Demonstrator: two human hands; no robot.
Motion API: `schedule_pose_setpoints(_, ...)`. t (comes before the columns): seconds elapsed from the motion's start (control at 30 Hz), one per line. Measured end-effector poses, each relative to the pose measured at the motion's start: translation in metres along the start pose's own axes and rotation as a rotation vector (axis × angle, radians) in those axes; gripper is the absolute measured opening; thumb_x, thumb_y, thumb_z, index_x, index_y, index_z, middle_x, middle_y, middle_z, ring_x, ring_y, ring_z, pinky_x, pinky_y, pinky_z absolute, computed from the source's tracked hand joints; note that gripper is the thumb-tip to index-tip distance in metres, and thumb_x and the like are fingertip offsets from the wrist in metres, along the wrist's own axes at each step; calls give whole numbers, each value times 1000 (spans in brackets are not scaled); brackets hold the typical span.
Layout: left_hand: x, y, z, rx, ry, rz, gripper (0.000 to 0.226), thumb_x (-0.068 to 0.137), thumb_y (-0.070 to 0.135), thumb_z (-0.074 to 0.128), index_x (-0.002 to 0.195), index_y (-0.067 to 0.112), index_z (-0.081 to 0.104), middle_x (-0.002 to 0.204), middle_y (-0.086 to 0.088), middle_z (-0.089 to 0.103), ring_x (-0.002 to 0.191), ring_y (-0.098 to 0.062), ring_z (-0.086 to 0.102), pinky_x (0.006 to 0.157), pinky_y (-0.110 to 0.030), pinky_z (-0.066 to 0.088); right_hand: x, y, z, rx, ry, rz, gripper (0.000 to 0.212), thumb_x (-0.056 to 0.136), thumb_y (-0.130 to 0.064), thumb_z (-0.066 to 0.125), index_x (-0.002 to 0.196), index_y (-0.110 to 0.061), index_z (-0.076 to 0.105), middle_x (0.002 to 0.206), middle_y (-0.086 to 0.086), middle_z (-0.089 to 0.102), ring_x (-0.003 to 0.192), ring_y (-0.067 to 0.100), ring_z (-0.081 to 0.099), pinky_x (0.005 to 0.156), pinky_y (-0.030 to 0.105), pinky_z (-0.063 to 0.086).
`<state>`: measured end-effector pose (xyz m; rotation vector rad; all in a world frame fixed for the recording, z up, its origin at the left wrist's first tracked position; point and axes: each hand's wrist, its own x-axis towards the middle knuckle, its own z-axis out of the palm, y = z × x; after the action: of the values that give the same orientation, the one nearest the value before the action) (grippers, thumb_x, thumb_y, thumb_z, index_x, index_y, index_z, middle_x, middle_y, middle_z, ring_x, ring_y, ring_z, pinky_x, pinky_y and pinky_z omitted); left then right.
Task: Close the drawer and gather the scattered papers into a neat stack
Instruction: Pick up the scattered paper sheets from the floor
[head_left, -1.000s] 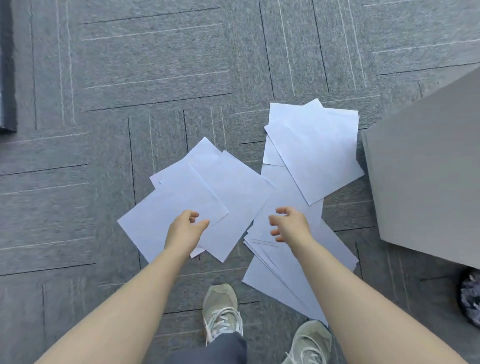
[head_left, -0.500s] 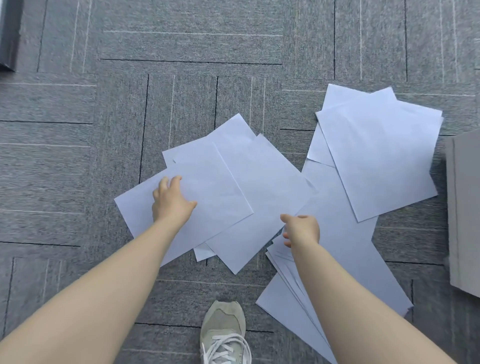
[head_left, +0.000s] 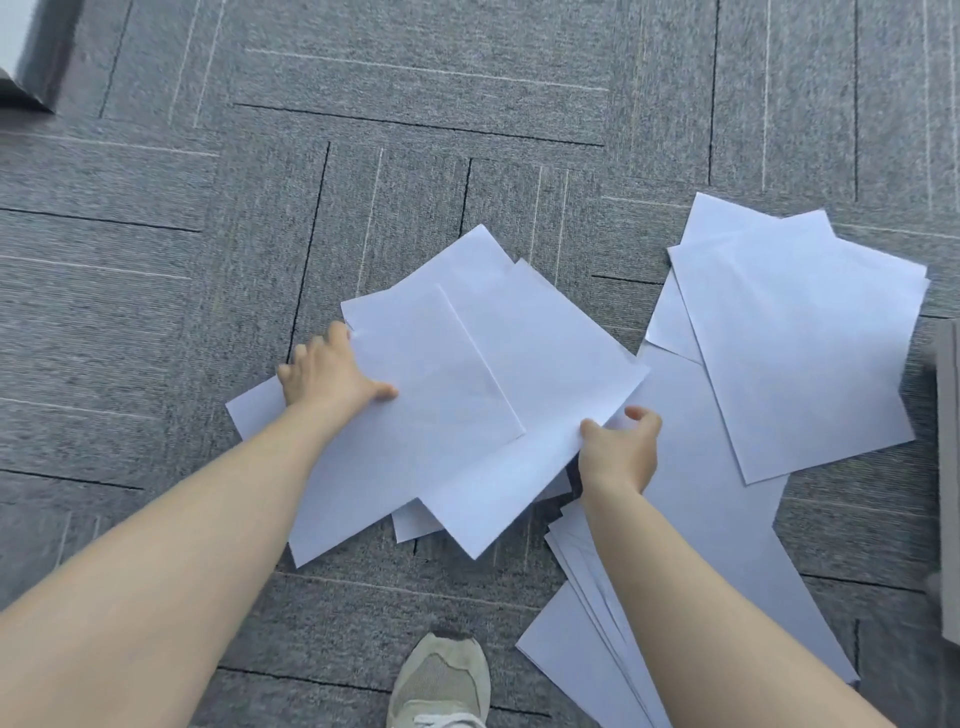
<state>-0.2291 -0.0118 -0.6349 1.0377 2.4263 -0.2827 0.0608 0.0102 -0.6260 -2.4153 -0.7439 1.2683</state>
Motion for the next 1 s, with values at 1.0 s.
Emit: schedule_pose_setpoints(1.0, -53, 16, 41, -798, 159, -380, 33, 80, 27, 66, 104, 4, 64, 113, -13, 55, 90, -31, 54, 73, -33, 40, 31, -63, 24, -687, -55, -421, 40, 85, -23, 59, 120, -3, 52, 127, 19, 47, 117, 39, 52, 90, 42, 46)
